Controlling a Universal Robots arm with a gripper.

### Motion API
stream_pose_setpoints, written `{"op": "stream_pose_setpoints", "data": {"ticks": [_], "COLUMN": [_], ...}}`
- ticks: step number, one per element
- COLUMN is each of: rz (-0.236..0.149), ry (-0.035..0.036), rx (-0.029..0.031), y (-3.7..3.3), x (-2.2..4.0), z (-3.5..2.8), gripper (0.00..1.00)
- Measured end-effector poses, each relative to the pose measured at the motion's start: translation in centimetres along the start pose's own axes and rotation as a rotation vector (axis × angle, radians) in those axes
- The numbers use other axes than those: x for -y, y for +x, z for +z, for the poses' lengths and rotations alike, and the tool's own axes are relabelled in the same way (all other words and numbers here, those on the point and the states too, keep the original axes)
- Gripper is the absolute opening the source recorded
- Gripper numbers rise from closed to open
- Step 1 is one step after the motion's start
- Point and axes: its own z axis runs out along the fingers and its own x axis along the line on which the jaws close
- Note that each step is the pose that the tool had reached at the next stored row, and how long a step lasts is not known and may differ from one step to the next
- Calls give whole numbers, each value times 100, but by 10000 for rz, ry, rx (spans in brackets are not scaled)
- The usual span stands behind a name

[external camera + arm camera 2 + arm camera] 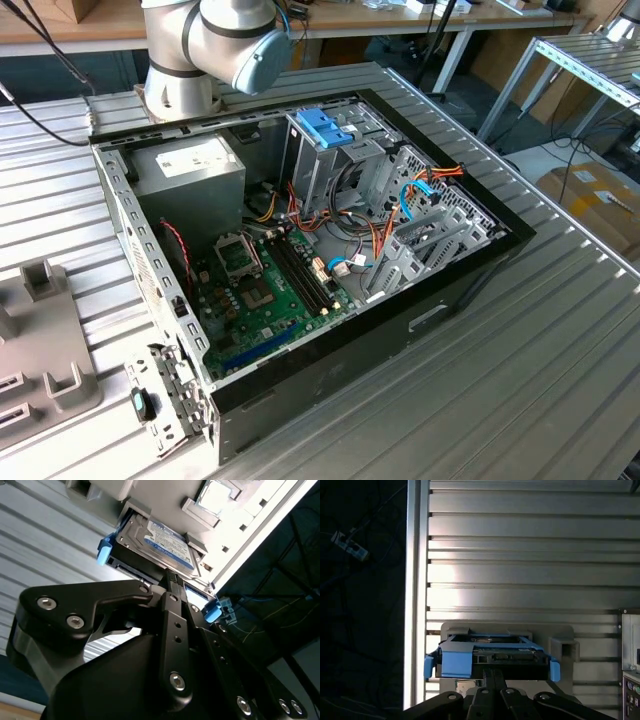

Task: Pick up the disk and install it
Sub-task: 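Pick up the disk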

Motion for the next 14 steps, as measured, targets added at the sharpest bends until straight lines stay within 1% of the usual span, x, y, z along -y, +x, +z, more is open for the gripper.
{"op": "stream_pose_setpoints", "data": {"ticks": [6, 7, 14], "rz": [-529, -570, -575], "ry": [39, 40, 40], "rx": [-10, -10, -10], "y": [1, 1, 1], "x": [0, 0, 0], "z": [0, 0, 0], "gripper": [11, 11, 11]}}
